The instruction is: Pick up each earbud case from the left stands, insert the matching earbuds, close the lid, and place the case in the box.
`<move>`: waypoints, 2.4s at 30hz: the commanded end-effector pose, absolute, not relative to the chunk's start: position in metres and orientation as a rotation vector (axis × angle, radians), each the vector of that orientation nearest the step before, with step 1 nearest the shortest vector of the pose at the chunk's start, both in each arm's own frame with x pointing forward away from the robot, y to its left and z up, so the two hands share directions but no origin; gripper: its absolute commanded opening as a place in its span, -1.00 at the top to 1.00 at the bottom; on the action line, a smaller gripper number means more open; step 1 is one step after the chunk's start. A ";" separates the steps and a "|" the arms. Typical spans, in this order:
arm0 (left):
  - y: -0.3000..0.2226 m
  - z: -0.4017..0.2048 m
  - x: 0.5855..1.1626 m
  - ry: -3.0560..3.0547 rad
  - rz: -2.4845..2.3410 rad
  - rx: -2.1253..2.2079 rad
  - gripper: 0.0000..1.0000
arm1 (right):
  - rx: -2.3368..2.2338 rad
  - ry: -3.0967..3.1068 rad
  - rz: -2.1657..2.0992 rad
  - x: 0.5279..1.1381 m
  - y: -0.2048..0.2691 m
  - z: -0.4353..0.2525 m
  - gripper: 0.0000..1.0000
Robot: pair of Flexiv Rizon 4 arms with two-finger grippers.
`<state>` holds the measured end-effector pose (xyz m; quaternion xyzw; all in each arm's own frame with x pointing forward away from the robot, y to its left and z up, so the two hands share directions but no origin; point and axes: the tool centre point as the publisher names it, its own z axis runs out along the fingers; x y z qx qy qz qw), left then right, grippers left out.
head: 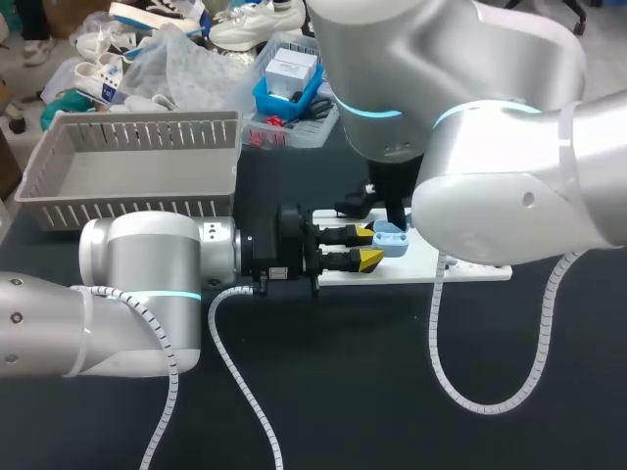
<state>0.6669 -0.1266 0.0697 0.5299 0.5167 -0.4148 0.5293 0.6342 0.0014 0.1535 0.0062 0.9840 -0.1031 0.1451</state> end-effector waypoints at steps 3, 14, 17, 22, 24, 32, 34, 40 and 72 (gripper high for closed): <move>-0.127 0.069 0.667 1.235 -0.987 1.264 1.00 | 0.067 2.819 -0.339 0.635 0.009 0.146 1.00; -0.127 0.069 0.667 1.235 -0.987 1.264 1.00 | 0.273 2.786 -0.370 0.645 0.016 0.140 1.00; -0.127 0.069 0.667 1.235 -0.987 1.264 1.00 | 0.320 2.784 -0.367 0.647 0.014 0.137 1.00; -0.127 0.069 0.667 1.235 -0.987 1.264 1.00 | 0.380 2.801 -0.324 0.648 0.008 0.133 1.00; -0.127 0.069 0.667 1.235 -0.987 1.264 1.00 | 0.397 2.817 -0.306 0.649 0.006 0.131 1.00; -0.127 0.069 0.667 1.235 -0.987 1.264 1.00 | 0.405 2.840 -0.280 0.649 0.008 0.127 1.00; -0.127 0.069 0.667 1.235 -0.987 1.264 1.00 | 0.398 2.842 -0.278 0.650 0.009 0.126 1.00; -0.127 0.069 0.667 1.235 -0.987 1.264 1.00 | 0.389 2.846 -0.278 0.652 0.012 0.123 1.00; -0.127 0.069 0.667 1.235 -0.987 1.264 1.00 | 0.386 2.842 -0.315 0.663 0.012 0.112 1.00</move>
